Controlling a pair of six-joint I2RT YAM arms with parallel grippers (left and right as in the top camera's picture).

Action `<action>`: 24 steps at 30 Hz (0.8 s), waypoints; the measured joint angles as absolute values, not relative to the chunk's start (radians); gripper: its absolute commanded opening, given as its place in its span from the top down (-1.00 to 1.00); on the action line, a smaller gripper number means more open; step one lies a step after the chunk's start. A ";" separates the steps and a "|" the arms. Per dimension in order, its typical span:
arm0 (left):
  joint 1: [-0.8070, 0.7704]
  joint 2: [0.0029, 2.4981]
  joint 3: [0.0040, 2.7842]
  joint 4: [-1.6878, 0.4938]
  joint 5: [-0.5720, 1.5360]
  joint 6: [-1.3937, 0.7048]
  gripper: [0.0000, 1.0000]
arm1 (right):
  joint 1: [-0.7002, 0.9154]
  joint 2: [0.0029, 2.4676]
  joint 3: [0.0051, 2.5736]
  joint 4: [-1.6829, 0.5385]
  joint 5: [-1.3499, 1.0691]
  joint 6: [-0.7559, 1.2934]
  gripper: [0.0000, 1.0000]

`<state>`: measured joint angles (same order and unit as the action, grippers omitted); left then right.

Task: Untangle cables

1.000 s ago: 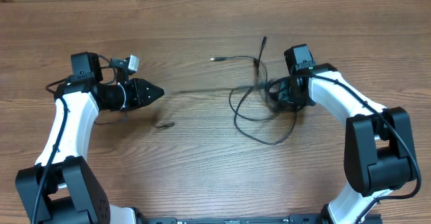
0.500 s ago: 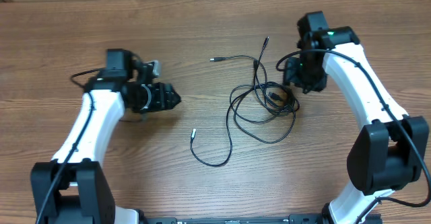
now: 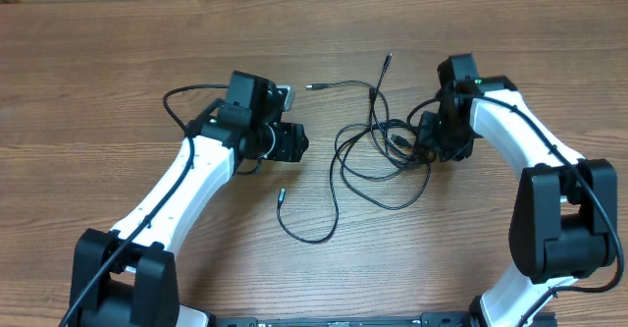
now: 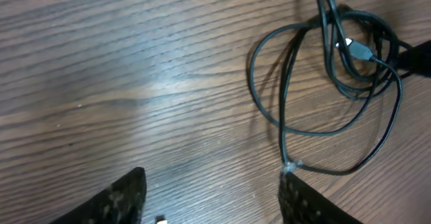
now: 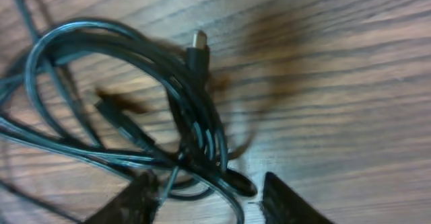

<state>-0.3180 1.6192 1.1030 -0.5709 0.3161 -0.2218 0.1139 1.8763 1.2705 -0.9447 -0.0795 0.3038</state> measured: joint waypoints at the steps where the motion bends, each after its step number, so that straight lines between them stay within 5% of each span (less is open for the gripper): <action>1: -0.324 1.619 1.103 -0.565 0.313 -0.228 -0.23 | 0.114 1.876 1.259 -0.930 -0.075 0.301 0.52; 3: -0.343 1.620 1.103 -0.538 0.306 -0.234 -0.21 | 0.114 1.876 1.246 -0.915 -0.070 0.299 0.90; 4: -0.352 1.620 1.103 -0.523 0.304 -0.236 -0.20 | 0.114 1.876 1.245 -0.910 -0.064 0.300 0.92; 12: -0.371 1.671 1.105 -0.439 0.314 -0.264 -0.18 | 0.113 1.876 1.244 -0.931 -0.176 0.231 0.93; 24: -0.364 1.686 1.105 -0.383 0.386 -0.319 -0.29 | 0.118 1.848 1.254 -0.929 -0.809 -0.015 0.93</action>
<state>-0.3637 1.6855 1.1049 -0.3832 0.3862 -0.3187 0.1184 1.8484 1.2541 -0.9295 -0.8089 -0.0151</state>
